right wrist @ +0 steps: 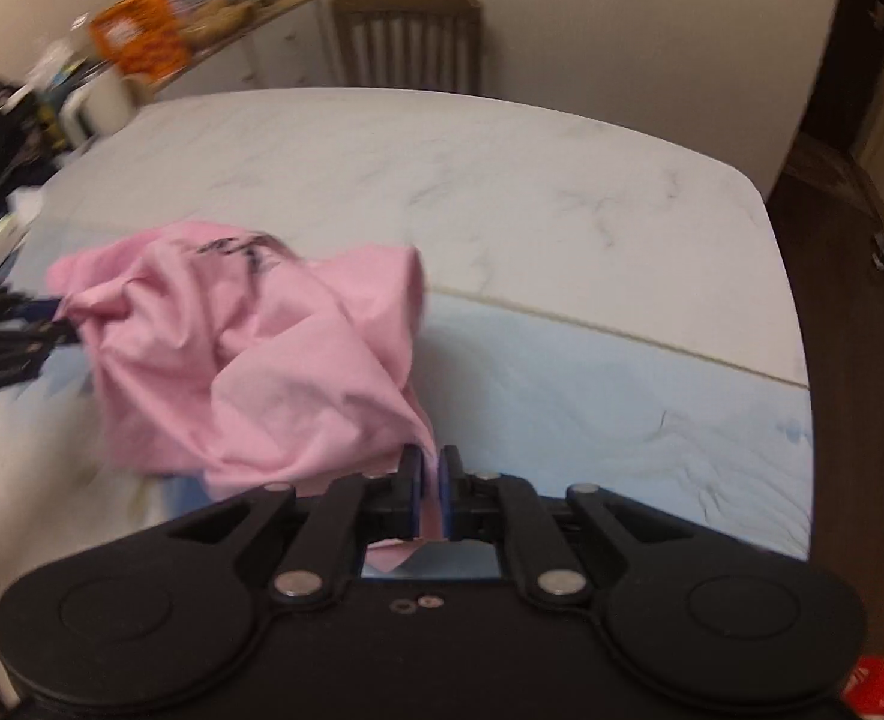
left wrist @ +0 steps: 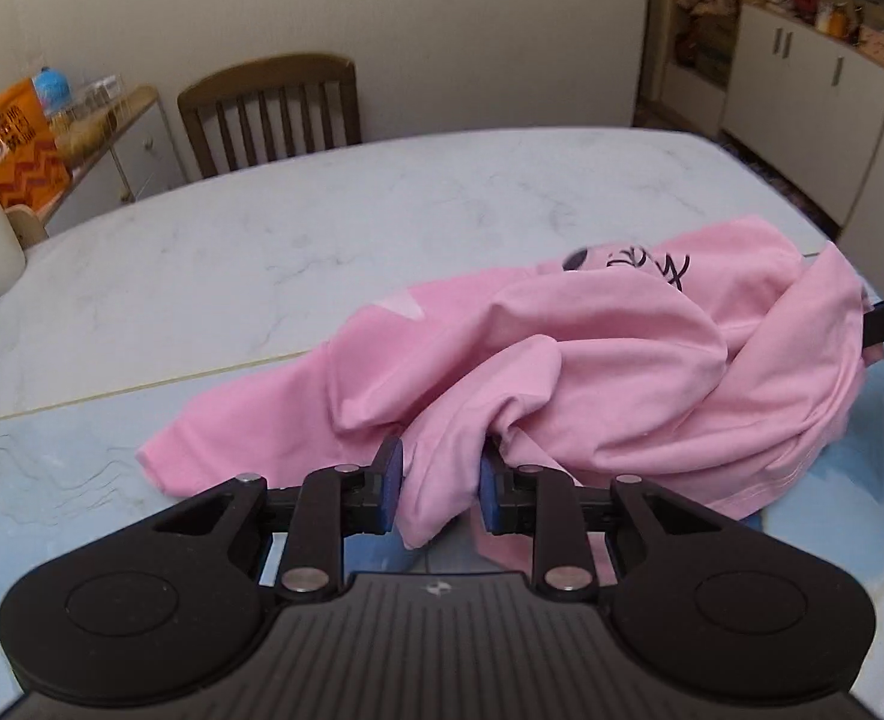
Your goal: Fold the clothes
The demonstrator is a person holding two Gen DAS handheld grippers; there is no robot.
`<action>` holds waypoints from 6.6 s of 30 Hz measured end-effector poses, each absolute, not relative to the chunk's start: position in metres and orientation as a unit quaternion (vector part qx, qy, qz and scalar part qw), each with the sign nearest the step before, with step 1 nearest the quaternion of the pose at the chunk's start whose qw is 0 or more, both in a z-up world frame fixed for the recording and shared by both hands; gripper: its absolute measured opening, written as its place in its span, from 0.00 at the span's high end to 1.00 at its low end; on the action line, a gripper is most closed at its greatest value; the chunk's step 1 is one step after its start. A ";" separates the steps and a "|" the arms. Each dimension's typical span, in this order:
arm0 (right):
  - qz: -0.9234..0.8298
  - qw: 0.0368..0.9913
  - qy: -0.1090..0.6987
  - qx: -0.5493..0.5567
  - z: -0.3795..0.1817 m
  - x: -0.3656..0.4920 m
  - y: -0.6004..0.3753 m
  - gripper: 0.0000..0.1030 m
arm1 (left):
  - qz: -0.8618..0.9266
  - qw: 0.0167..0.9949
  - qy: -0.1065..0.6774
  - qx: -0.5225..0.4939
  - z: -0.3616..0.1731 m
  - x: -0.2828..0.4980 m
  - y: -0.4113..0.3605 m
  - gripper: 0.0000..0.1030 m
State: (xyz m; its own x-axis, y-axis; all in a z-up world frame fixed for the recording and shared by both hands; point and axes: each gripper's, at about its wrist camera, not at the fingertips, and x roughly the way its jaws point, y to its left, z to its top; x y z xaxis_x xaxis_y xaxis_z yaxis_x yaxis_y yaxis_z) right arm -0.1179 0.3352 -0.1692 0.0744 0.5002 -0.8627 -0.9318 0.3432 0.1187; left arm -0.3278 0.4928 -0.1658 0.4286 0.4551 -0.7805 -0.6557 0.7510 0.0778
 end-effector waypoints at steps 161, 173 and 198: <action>0.707 0.523 0.283 -0.384 -0.162 -0.242 0.496 0.00 | 0.315 0.800 0.414 -0.299 -0.165 -0.524 0.405 0.56; 0.638 0.585 0.435 -0.250 -0.203 -0.193 0.508 0.00 | 0.278 0.796 0.436 -0.315 -0.195 -0.511 0.416 0.55; 0.635 0.604 0.350 -0.331 -0.201 -0.185 0.550 0.00 | 0.305 0.785 0.449 -0.298 -0.193 -0.502 0.407 0.55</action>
